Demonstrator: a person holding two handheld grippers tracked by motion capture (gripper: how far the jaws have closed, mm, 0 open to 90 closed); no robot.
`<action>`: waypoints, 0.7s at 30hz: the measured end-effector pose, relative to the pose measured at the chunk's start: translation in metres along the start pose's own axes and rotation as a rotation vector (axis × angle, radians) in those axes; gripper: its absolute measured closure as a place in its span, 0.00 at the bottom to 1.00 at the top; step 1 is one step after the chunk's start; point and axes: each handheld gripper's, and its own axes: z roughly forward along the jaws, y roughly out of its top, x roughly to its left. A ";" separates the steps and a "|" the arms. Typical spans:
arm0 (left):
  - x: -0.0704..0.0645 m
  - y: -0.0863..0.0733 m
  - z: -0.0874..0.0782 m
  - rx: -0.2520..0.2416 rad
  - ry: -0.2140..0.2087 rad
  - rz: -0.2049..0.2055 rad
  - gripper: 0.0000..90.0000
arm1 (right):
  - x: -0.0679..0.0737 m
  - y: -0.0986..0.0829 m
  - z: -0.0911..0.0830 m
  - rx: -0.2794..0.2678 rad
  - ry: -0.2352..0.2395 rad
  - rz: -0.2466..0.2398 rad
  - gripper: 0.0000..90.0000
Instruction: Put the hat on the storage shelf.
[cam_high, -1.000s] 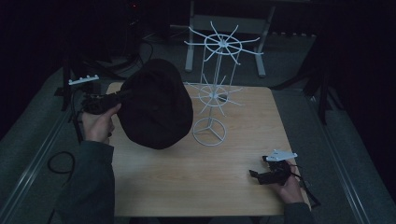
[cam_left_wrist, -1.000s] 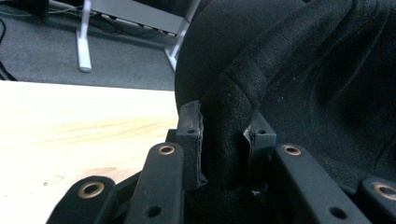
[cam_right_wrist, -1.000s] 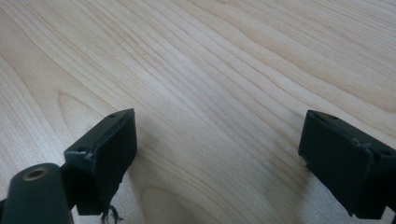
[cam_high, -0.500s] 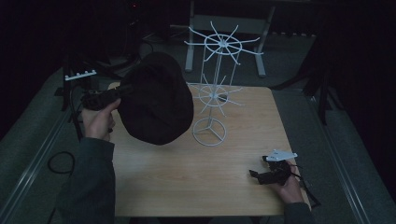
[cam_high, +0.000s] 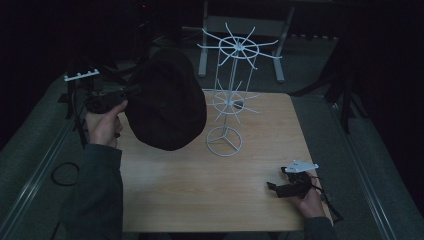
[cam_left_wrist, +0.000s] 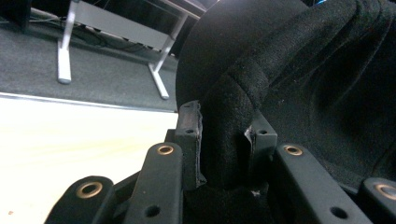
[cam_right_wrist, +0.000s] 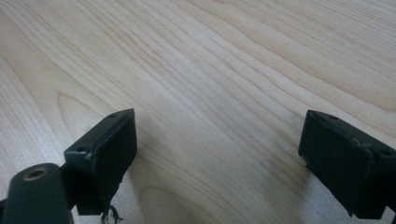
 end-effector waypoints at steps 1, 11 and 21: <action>0.000 0.001 0.000 -0.004 -0.010 -0.008 0.82 | 0.000 0.000 0.000 0.000 0.000 0.000 0.13; 0.003 0.003 0.001 -0.022 -0.047 -0.056 0.82 | 0.000 0.000 0.000 0.000 0.000 0.001 0.13; -0.003 0.011 0.002 -0.045 -0.077 -0.071 0.82 | 0.000 0.000 0.000 0.000 -0.001 0.001 0.13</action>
